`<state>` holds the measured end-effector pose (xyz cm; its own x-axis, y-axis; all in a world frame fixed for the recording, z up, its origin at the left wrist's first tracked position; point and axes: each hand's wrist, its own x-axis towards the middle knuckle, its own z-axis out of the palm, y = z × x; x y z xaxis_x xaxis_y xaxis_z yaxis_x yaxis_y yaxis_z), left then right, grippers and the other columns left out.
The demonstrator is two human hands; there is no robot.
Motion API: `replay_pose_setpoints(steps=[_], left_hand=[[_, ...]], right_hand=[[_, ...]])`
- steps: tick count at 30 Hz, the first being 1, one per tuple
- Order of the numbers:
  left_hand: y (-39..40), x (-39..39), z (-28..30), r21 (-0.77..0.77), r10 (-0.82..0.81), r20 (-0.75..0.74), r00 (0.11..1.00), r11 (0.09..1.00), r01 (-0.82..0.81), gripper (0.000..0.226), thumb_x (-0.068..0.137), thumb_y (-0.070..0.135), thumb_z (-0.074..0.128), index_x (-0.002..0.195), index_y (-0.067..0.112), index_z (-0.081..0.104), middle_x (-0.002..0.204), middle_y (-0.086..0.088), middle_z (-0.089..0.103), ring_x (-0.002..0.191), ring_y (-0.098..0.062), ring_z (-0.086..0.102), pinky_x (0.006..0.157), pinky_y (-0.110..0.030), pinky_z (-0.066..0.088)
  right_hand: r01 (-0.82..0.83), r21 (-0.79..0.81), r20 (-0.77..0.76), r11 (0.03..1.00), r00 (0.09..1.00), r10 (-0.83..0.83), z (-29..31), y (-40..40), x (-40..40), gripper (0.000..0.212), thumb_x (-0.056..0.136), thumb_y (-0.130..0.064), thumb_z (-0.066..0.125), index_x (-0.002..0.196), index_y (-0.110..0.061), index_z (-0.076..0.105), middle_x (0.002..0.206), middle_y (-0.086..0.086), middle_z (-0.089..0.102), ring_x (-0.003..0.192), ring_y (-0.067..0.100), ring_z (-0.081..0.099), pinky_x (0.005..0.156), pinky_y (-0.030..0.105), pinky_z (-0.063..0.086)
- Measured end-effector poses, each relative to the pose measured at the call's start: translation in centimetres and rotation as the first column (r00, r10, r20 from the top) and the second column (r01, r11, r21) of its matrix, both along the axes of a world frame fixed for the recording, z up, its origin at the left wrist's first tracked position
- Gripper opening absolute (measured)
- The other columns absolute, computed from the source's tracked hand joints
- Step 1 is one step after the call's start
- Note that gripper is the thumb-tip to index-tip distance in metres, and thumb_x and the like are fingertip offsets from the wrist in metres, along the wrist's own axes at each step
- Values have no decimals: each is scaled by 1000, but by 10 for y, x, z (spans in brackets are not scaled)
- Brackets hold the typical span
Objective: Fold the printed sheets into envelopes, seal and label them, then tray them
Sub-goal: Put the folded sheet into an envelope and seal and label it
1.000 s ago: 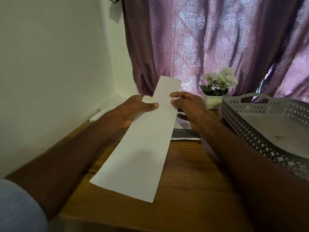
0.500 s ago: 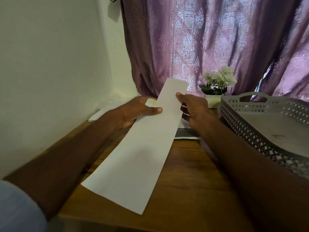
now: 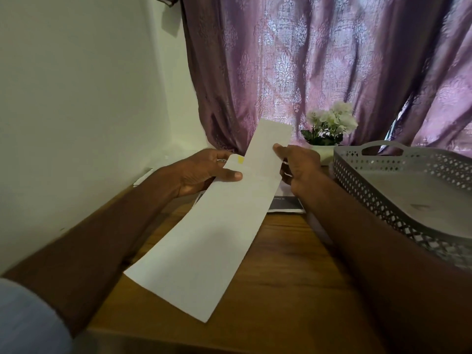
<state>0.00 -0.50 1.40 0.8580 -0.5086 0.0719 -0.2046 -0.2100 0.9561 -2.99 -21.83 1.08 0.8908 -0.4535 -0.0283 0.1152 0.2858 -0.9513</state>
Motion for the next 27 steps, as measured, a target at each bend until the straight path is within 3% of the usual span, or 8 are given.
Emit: replay_pose_setpoints(steps=[7, 11, 16, 21, 25, 27], left_hand=[[4, -1, 2, -62, 91, -18, 996, 994, -92, 37, 83, 6, 81, 119, 13, 72, 111, -8, 79, 101, -30, 76, 98, -47, 58], [4, -2, 1, -144, 62, -88, 994, 987, -74, 27, 90, 4, 73, 116, 8, 73, 113, -13, 78, 99, -29, 76, 91, -39, 60], [1, -5, -4, -163, 30, -150, 988, 985, -55, 32, 98, 16, 66, 124, -2, 70, 118, -19, 75, 98, -29, 76, 90, -38, 62], [0, -2, -4, -173, 66, -179, 982, 980, -97, 36, 99, 19, 65, 128, -2, 68, 123, -20, 73, 105, -34, 72, 99, -43, 57], [-2, -4, -4, -164, 63, -169, 984, 982, -91, 35, 100, 21, 64, 127, -1, 68, 121, -18, 74, 100, -29, 75, 91, -37, 60], [-4, -5, -5, -163, 42, -160, 986, 984, -69, 36, 101, 22, 63, 128, 0, 67, 122, -18, 74, 103, -30, 74, 91, -37, 60]], right_hand=[[-156, -69, -55, 985, 987, 152, -4, 7, 1, 32, 87, -13, 77, 116, -8, 67, 106, 9, 75, 99, 28, 70, 80, 35, 54], [-139, 51, -8, 989, 990, 140, -2, 3, 3, 34, 85, -10, 77, 118, -5, 67, 99, 8, 74, 90, 25, 70, 73, 35, 58], [-111, 119, 8, 987, 994, 111, -3, -2, 3, 34, 84, -10, 78, 117, -6, 69, 93, 5, 74, 82, 20, 70, 56, 28, 55], [-169, 105, -9, 980, 985, 171, -5, -1, 3, 41, 84, -14, 78, 123, -8, 67, 93, 3, 73, 81, 20, 69, 61, 31, 56], [-147, 152, 31, 977, 989, 144, -3, -3, 6, 46, 83, -13, 75, 127, -9, 65, 89, 3, 71, 81, 21, 68, 74, 37, 59], [-133, 171, 49, 976, 991, 126, -2, -7, 7, 44, 83, -13, 76, 126, -8, 67, 91, 3, 71, 81, 21, 67, 71, 36, 59]])
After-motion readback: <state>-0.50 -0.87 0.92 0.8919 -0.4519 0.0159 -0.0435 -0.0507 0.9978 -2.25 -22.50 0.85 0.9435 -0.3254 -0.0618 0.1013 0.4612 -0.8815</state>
